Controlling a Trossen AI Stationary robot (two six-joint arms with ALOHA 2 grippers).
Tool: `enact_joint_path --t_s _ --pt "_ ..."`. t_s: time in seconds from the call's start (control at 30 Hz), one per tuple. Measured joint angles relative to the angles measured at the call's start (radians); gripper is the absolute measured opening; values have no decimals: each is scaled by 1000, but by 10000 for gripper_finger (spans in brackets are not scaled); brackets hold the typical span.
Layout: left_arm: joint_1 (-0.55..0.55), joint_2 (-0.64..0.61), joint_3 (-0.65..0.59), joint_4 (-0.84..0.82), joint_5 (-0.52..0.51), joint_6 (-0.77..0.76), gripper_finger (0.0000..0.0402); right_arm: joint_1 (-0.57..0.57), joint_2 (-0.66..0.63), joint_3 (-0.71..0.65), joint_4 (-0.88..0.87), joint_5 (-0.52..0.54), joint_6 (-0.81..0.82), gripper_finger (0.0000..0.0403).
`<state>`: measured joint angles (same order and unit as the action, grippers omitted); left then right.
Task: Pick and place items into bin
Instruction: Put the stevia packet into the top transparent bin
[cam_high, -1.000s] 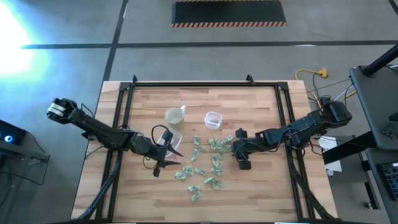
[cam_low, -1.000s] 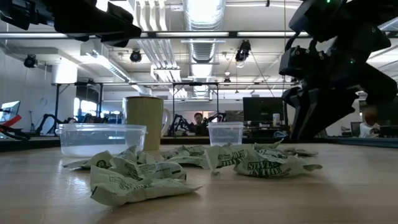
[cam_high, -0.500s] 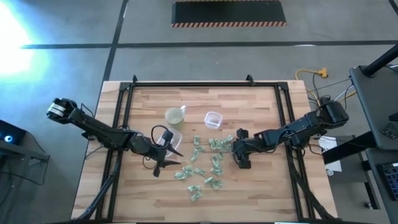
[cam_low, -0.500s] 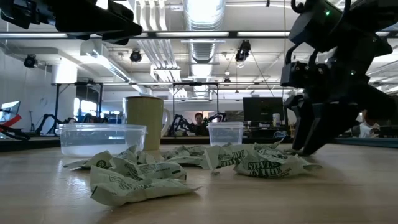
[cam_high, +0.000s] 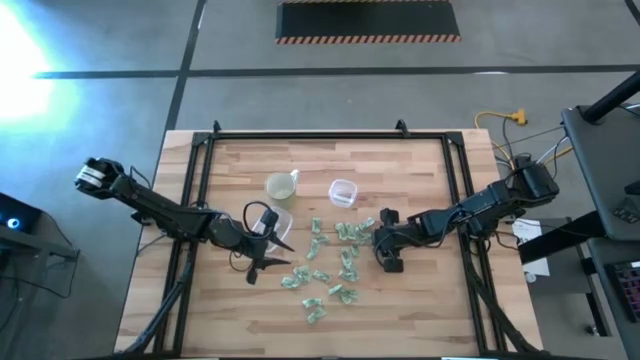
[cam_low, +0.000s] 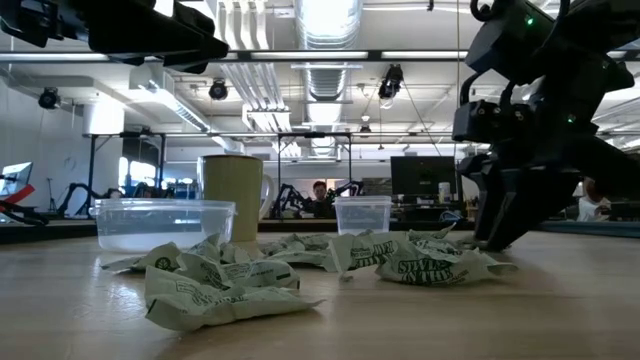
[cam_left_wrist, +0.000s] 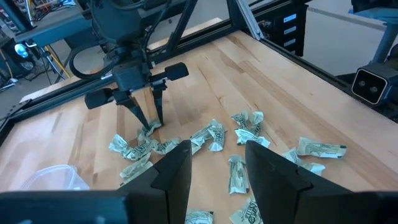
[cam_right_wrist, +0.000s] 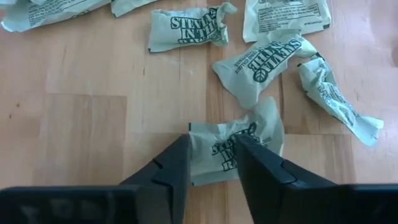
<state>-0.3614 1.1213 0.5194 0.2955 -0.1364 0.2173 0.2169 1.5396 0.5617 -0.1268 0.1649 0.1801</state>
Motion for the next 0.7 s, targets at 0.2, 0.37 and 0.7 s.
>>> enact_joint_path --t_s 0.2,0.37,0.7 --pt "0 0 -2 0 0 -2 135 1 -24 -3 -1 6 -5 49" --pt "0 0 -2 0 0 -2 135 1 -36 -4 -12 8 -26 20" --pt "0 0 -2 0 0 -1 135 11 -103 13 -135 18 22 15"
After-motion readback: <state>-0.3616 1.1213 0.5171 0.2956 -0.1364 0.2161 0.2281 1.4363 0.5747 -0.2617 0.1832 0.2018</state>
